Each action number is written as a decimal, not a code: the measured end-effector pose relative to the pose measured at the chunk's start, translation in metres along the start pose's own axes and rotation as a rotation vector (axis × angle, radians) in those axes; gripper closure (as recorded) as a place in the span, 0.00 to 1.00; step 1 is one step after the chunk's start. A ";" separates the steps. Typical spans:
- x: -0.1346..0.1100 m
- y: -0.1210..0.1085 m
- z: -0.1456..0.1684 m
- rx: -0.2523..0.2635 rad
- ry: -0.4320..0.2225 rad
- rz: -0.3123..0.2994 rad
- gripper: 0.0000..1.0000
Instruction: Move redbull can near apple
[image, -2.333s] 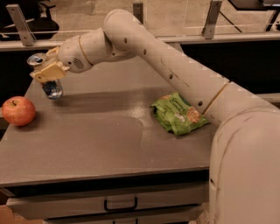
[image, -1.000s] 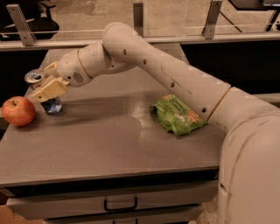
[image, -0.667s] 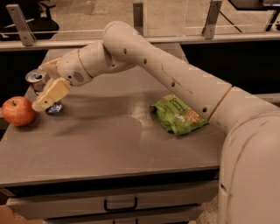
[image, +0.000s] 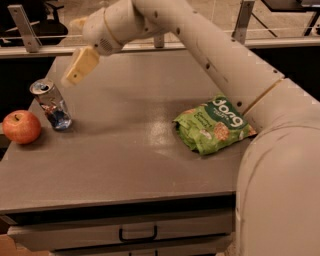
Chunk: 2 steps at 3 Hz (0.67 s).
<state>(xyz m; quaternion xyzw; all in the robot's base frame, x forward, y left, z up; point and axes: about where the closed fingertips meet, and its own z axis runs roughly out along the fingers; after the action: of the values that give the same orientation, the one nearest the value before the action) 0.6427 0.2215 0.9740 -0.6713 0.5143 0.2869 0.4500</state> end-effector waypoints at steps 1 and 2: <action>-0.023 -0.062 -0.077 0.240 0.112 -0.133 0.00; -0.056 -0.096 -0.165 0.526 0.216 -0.254 0.00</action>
Offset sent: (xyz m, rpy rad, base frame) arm 0.0638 -0.2126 0.2626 -0.0481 -0.8320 -0.7631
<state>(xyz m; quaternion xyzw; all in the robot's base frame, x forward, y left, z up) 0.7041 0.1039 1.1216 -0.6174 0.5276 0.0126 0.5834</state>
